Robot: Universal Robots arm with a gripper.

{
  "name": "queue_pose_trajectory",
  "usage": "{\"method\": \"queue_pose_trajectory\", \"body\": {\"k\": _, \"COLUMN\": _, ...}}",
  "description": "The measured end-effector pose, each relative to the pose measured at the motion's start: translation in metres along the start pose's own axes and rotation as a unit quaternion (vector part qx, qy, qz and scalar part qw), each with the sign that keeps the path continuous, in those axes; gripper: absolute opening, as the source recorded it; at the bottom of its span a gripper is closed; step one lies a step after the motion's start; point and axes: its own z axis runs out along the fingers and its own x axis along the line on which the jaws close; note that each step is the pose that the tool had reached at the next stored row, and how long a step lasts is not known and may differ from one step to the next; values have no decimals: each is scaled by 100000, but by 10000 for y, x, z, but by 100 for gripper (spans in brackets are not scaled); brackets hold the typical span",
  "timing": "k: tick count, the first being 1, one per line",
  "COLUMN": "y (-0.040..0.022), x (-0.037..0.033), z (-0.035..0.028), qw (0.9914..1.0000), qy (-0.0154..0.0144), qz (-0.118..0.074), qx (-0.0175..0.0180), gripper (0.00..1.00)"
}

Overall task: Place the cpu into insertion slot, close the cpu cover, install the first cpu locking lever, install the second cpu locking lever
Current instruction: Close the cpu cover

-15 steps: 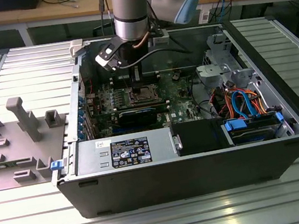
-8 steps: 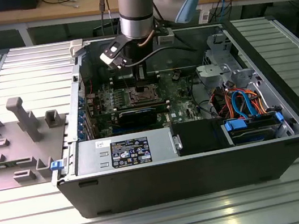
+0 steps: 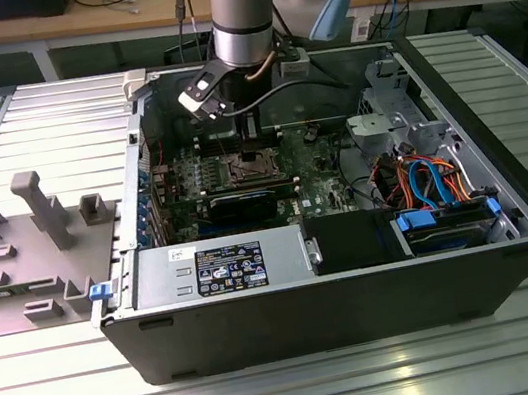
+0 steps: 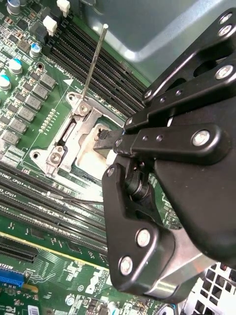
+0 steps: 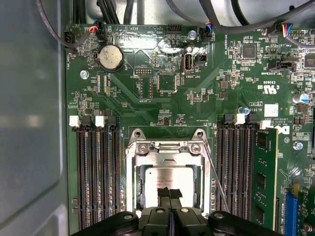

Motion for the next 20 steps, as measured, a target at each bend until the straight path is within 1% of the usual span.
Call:
{"method": "queue_pose_trajectory", "body": {"k": 11, "y": 66, "x": 0, "z": -10, "qw": 100000, "qy": 4, "qz": -2, "qx": 37, "gripper": 11}}
{"method": "queue_pose_trajectory", "body": {"k": 14, "y": 70, "x": -2, "z": -43, "qw": 100000, "qy": 16, "qz": 2, "qx": 37, "gripper": 11}}
{"method": "queue_pose_trajectory", "body": {"k": 20, "y": 66, "x": -8, "z": -162, "qw": 100000, "qy": 33, "qz": 0, "qx": 36, "gripper": 11}}
